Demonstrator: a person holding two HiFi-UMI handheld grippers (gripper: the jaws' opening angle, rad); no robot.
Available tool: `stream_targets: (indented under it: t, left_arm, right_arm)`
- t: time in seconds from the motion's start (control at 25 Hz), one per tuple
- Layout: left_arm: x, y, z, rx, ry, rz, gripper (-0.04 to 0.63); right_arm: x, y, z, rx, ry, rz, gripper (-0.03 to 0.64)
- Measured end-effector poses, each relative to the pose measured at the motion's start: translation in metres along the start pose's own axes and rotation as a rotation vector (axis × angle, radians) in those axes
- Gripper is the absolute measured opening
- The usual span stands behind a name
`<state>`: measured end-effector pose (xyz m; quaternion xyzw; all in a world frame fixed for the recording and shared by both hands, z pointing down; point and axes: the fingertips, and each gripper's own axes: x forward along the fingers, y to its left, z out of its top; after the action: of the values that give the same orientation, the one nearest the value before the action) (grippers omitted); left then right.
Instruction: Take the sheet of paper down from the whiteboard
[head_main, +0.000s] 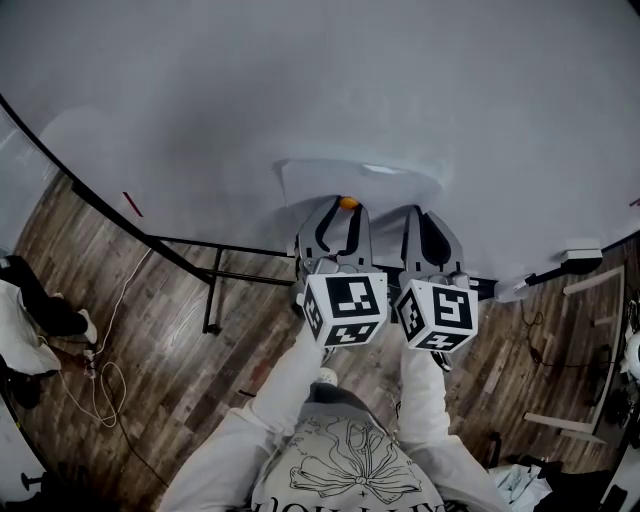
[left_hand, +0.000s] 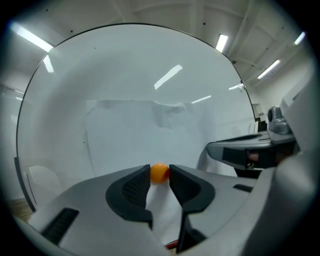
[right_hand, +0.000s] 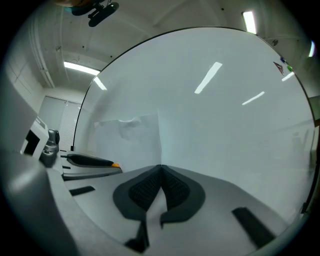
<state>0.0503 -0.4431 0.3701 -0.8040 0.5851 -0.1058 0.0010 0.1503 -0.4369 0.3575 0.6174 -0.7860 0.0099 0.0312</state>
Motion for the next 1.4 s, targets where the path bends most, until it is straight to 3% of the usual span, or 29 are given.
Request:
stream_targets:
  t: [1.4]
  left_arm:
    - [-0.011, 0.039, 0.013, 0.001, -0.025, 0.079, 0.117]
  right_arm:
    - [-0.067, -0.092, 0.011, 0.036, -0.035, -0.26, 0.003]
